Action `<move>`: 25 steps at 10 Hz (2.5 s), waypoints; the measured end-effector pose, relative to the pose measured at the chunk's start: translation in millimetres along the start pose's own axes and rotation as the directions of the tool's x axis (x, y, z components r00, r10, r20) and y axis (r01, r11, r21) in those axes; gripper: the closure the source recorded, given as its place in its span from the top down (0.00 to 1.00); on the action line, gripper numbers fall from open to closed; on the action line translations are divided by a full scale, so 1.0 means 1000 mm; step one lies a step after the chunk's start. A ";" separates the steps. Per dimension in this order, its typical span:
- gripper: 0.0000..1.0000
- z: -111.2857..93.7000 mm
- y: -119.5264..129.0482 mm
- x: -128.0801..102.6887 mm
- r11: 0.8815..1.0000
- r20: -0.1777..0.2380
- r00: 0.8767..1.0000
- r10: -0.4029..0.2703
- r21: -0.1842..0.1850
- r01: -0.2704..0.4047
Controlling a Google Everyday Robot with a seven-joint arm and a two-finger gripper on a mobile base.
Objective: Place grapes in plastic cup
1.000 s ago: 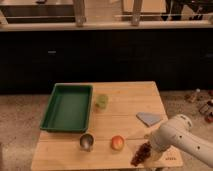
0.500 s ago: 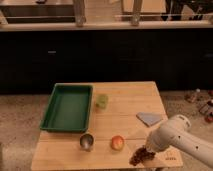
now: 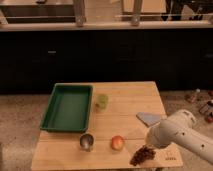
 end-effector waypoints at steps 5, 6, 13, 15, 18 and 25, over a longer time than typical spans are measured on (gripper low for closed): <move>0.32 -0.006 0.003 -0.008 0.999 0.022 0.999 -0.036 0.012 0.036; 0.41 -0.006 0.006 -0.009 0.999 0.026 0.999 -0.041 0.009 0.041; 0.80 0.002 0.010 -0.016 0.997 0.028 0.997 -0.078 -0.020 0.079; 0.80 0.014 0.010 -0.017 0.996 0.007 0.997 -0.077 -0.034 0.077; 0.80 0.027 0.010 -0.014 0.998 -0.013 0.998 -0.057 -0.026 0.056; 0.80 0.063 0.014 -0.004 1.000 0.002 1.000 -0.021 0.015 0.021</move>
